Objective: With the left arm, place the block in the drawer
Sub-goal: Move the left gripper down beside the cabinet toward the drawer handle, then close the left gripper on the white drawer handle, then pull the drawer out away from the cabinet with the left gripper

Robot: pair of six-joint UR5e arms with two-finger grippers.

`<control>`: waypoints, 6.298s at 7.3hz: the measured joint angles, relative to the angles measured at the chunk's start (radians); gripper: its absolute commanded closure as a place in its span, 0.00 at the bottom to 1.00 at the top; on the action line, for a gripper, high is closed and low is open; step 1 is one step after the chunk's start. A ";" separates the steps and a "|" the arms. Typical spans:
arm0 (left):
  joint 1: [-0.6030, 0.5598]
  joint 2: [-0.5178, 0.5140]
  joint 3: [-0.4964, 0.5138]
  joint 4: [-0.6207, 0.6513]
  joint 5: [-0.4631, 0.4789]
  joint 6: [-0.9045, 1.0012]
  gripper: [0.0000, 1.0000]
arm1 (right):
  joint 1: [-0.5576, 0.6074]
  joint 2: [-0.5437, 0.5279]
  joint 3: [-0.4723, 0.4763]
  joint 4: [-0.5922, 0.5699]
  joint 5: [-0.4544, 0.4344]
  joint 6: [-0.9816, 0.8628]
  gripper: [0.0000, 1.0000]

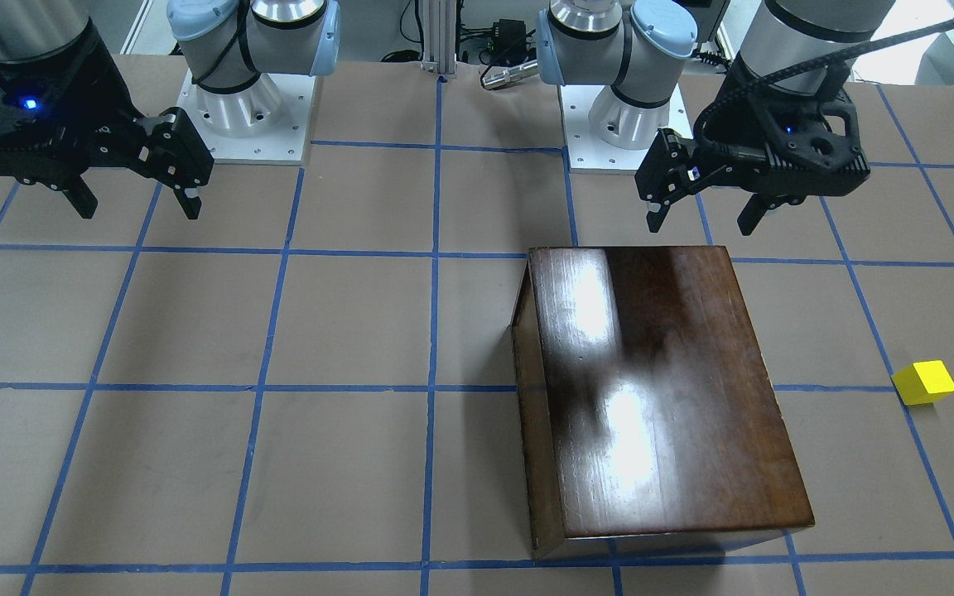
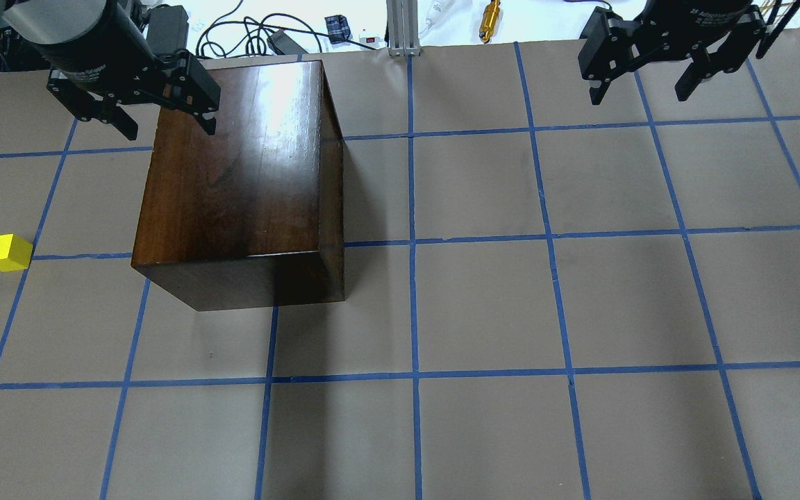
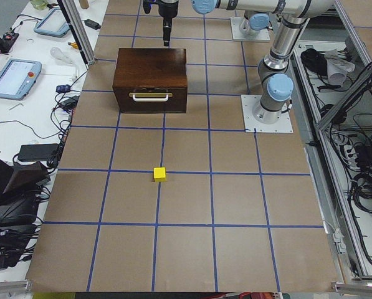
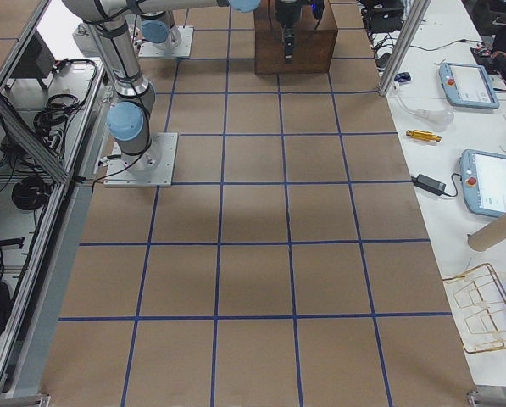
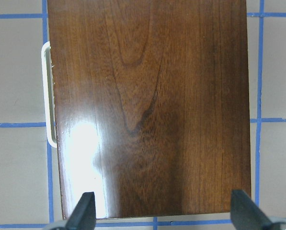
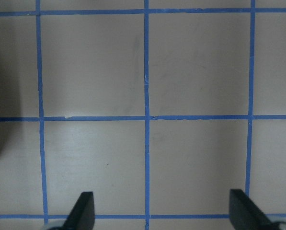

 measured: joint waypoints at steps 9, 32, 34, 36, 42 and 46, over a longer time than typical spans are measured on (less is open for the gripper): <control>0.451 -0.177 -0.011 -0.075 -0.252 0.394 0.00 | 0.001 0.000 0.000 0.000 0.000 0.000 0.00; 0.469 -0.421 -0.093 0.147 -0.350 0.537 0.00 | 0.001 0.000 0.000 0.000 0.000 0.000 0.00; 0.470 -0.420 -0.093 0.173 -0.309 0.538 0.00 | 0.001 0.000 0.000 0.000 0.001 0.000 0.00; 0.474 -0.420 -0.091 0.181 -0.282 0.538 0.00 | 0.001 0.000 0.000 0.000 0.000 0.000 0.00; 0.516 -0.418 -0.080 0.182 -0.248 0.547 0.00 | 0.001 0.000 0.000 0.000 0.001 0.000 0.00; 0.552 -0.419 -0.075 0.182 -0.247 0.549 0.00 | 0.001 -0.001 0.000 0.000 0.001 0.000 0.00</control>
